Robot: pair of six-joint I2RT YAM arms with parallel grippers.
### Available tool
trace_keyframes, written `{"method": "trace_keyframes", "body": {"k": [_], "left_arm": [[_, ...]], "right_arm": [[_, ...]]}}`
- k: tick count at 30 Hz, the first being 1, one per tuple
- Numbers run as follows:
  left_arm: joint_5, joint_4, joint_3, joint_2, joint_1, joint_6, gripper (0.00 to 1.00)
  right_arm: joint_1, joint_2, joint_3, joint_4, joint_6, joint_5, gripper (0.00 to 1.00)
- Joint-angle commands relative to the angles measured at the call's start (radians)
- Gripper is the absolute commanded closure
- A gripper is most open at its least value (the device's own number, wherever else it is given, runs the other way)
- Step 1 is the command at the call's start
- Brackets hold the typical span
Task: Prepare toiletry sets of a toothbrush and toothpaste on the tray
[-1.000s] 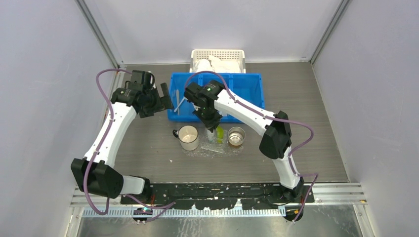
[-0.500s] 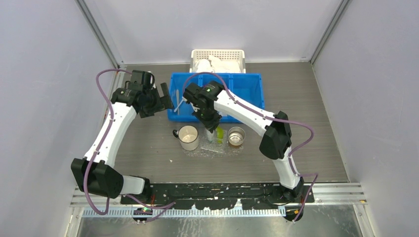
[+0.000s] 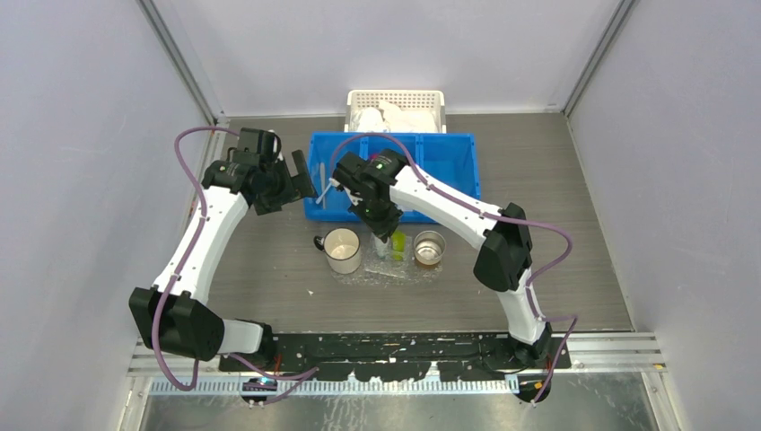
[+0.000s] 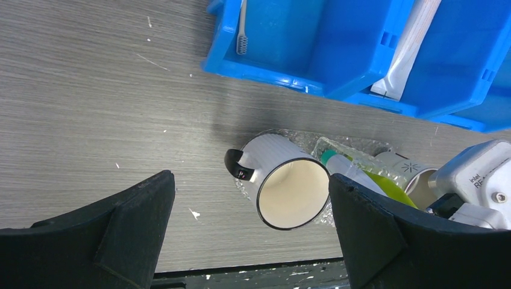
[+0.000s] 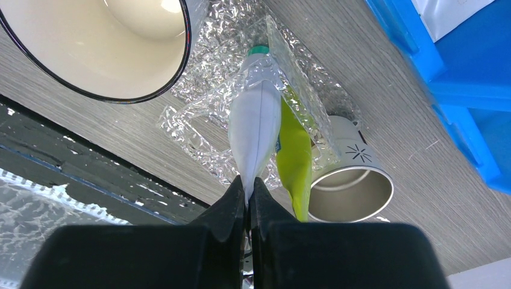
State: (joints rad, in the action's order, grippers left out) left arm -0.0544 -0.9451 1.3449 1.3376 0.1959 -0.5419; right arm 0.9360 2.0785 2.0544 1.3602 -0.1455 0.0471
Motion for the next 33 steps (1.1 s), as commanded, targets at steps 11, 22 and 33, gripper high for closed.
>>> {"method": "trace_keyframes", "body": {"k": [11,22,33], "left_arm": [[-0.026,0.043,0.004,0.008,-0.006,-0.012,0.00],[-0.029,0.043,0.009,0.009,-0.006,-0.012,0.00],[-0.039,0.046,0.011,0.014,-0.006,-0.014,0.00]], "right_arm": [[0.017,-0.041,-0.029,0.028,0.021,-0.024,0.99],[0.017,-0.052,-0.019,0.024,0.008,0.025,0.47],[0.021,-0.097,0.115,0.047,-0.011,-0.002,0.35]]}}
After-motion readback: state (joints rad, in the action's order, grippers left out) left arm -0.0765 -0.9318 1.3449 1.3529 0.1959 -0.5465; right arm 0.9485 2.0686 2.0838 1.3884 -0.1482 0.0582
